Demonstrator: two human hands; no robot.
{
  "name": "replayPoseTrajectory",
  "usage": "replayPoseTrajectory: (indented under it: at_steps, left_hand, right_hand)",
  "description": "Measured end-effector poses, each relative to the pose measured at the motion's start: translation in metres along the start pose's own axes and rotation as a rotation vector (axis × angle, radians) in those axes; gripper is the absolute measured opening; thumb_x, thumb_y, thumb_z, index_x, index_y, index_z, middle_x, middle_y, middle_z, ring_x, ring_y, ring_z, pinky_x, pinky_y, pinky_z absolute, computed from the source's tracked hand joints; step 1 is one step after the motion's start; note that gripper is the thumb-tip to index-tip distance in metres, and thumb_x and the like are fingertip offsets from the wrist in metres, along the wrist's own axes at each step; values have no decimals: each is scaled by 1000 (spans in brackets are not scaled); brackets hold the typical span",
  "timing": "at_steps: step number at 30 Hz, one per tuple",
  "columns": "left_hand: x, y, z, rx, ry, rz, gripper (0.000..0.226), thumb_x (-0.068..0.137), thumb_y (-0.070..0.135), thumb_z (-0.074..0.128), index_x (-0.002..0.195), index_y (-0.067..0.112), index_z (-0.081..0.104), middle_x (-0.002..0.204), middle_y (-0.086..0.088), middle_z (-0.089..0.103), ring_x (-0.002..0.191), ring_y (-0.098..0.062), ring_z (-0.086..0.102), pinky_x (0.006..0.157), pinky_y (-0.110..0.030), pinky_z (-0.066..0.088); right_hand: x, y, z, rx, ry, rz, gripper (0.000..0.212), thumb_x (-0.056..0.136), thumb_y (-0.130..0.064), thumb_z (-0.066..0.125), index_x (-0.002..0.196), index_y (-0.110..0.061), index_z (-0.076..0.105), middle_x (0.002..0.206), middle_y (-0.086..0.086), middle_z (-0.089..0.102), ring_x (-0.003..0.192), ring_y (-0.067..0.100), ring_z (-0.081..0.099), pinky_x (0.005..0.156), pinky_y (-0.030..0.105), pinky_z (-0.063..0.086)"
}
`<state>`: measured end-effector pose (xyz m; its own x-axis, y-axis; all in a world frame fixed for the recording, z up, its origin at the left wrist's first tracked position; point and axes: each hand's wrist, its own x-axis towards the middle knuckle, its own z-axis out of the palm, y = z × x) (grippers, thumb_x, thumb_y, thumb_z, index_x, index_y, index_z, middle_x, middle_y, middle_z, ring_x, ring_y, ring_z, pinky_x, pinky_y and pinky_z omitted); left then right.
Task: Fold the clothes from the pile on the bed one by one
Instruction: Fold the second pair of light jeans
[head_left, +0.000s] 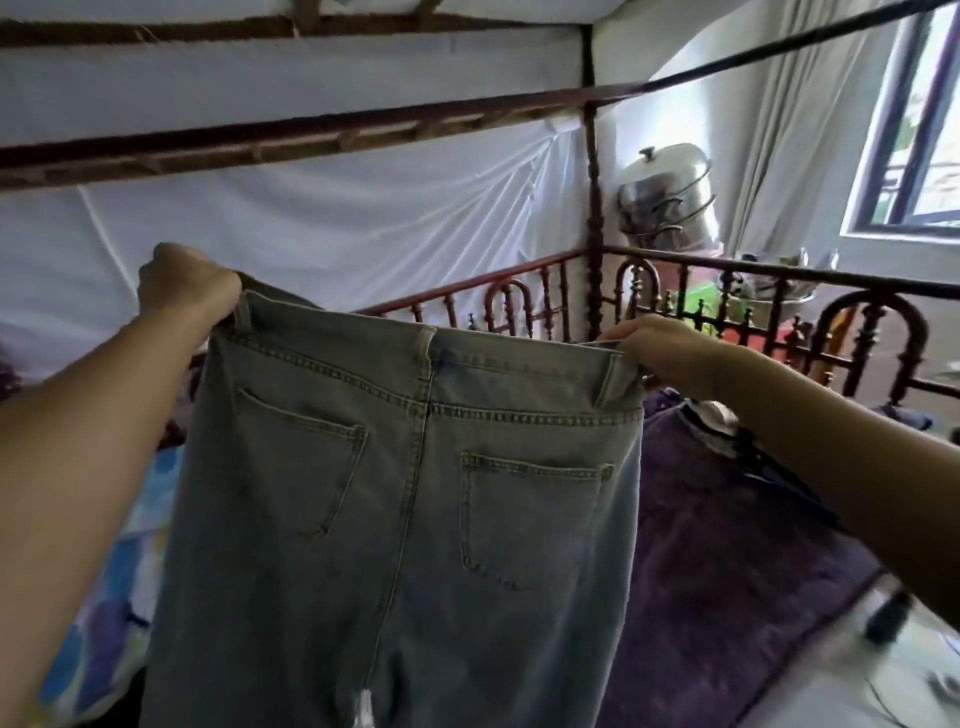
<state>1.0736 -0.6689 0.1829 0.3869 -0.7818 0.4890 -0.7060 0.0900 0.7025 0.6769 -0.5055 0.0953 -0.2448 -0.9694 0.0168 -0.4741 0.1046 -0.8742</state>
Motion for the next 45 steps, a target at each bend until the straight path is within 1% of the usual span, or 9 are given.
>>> replayPoseTrajectory:
  at_steps: [7,11,15,19,23,27,32,38,45]
  left_hand:
    - [-44,99,165,124,-168,70,28,79,27,68,98,7,66,105,-20,67,88,-38,64,81,-40,53]
    - [-85,128,264,89,-259,-35,37,83,18,63,114,-1,61,120,-25,61,104,-41,61,85,-44,54]
    - [-125,146,358,-259,-474,-292,10,84,-1,58,93,1,62,100,-19,64,61,-28,60,32,-34,50]
    - [-159,165,458,-396,-651,-448,25,93,0,47,73,14,54,74,-10,55,51,-22,55,24,-28,41]
    - [-181,188,564,-457,-749,-497,27,98,5,43,76,19,51,76,-7,53,61,-20,52,27,-30,45]
    - [-199,227,664,-503,-766,-501,22,90,-4,47,81,14,57,80,-9,59,64,-24,59,47,-40,56]
    - [-236,265,763,-475,-879,-474,34,85,-13,47,71,18,49,74,-4,54,71,-22,58,36,-26,50]
    - [-296,254,846,-341,-929,-539,33,86,-13,49,78,19,48,94,-14,58,72,-24,60,46,-33,53]
    - [-344,212,883,-261,-1058,-726,54,91,-3,55,139,13,36,102,-13,58,78,-24,59,67,-35,53]
  right_hand:
    - [34,125,-92,76,4,150,37,89,3,41,88,-17,73,69,3,66,61,15,59,56,26,47]
    - [57,203,-130,112,-12,290,42,86,4,38,90,-17,74,76,9,63,66,22,56,57,26,47]
    - [76,276,-158,139,43,396,41,85,3,37,84,-17,73,71,7,60,58,16,54,56,23,46]
    - [100,345,-184,173,123,510,43,81,4,36,77,-18,72,61,-1,58,52,11,54,55,23,48]
    - [134,410,-212,185,148,625,42,80,6,36,79,-15,73,55,-2,61,45,10,56,52,25,51]
    - [173,466,-237,204,150,746,44,77,9,35,77,-13,73,51,0,62,42,11,58,48,26,53]
    - [217,529,-264,208,200,857,46,80,13,34,80,-12,73,52,2,61,42,12,56,48,29,54]
    - [257,612,-273,191,175,956,47,82,11,29,90,-5,72,69,12,64,52,19,58,43,26,50]
    - [301,704,-248,79,-8,1073,36,87,1,38,99,-11,69,80,12,64,65,27,61,50,31,53]
